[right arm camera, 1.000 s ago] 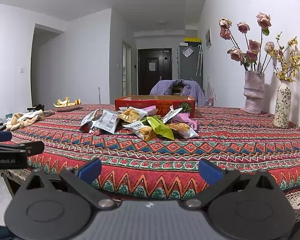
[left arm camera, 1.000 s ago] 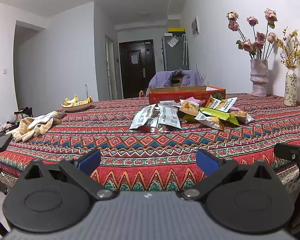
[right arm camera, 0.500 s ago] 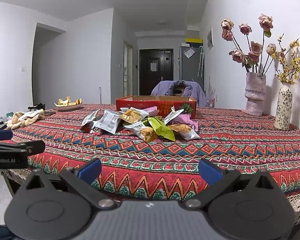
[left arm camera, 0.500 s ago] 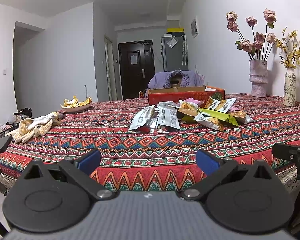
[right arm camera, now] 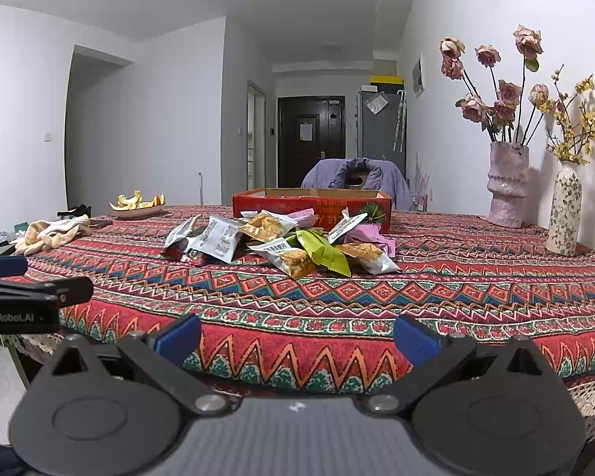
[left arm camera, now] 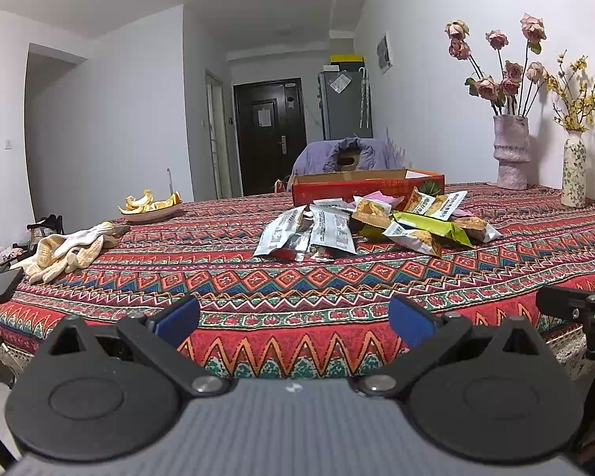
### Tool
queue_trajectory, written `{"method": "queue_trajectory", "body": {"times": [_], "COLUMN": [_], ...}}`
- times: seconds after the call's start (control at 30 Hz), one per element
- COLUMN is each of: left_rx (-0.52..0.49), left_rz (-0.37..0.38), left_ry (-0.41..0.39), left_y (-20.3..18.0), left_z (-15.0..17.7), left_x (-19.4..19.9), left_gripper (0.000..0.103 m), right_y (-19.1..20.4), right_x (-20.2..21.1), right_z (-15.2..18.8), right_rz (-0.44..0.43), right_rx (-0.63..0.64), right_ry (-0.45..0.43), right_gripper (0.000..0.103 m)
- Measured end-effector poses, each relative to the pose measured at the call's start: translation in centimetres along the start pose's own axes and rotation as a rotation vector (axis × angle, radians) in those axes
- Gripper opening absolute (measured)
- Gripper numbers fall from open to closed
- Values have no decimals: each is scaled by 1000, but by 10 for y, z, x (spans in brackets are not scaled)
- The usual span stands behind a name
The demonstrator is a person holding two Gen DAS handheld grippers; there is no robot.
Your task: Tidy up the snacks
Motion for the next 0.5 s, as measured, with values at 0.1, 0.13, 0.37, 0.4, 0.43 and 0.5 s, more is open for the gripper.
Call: {"method": "queue_trajectory", "body": {"times": [0.1, 0.13, 0.37, 0.4, 0.43, 0.5], "left_rx": [0, 1, 2, 1, 1, 0], "left_rz": [-1, -2, -2, -2, -1, -1], "left_ry": [2, 2, 2, 1, 0, -1], "left_y": [0, 0, 0, 0, -1, -1], "left_z": [0, 0, 0, 0, -1, -1], "left_x": [0, 0, 0, 0, 0, 0], "left_gripper": [103, 103, 103, 103, 103, 103], "right_y": [-1, -1, 1, 1, 1, 0], "right_x": [1, 1, 1, 1, 1, 1], "right_z": [0, 0, 1, 1, 1, 1], "right_rz": [0, 0, -1, 0, 0, 0], "right_rx": [-5, -4, 2, 2, 2, 1], "right_ry": [-3, -4, -1, -2, -3, -3], "right_gripper": [103, 103, 103, 103, 103, 103]}}
Point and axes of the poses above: each gripper's, at about its wrist camera, not at the fingertips, and x roughly against the way its jaws point, y to its left, z to its underside, the point moved 2 cm from there along -x, roughly the way its jaws point, and after that the axes turned 10 degrees about -x, right-handed, at the moved point
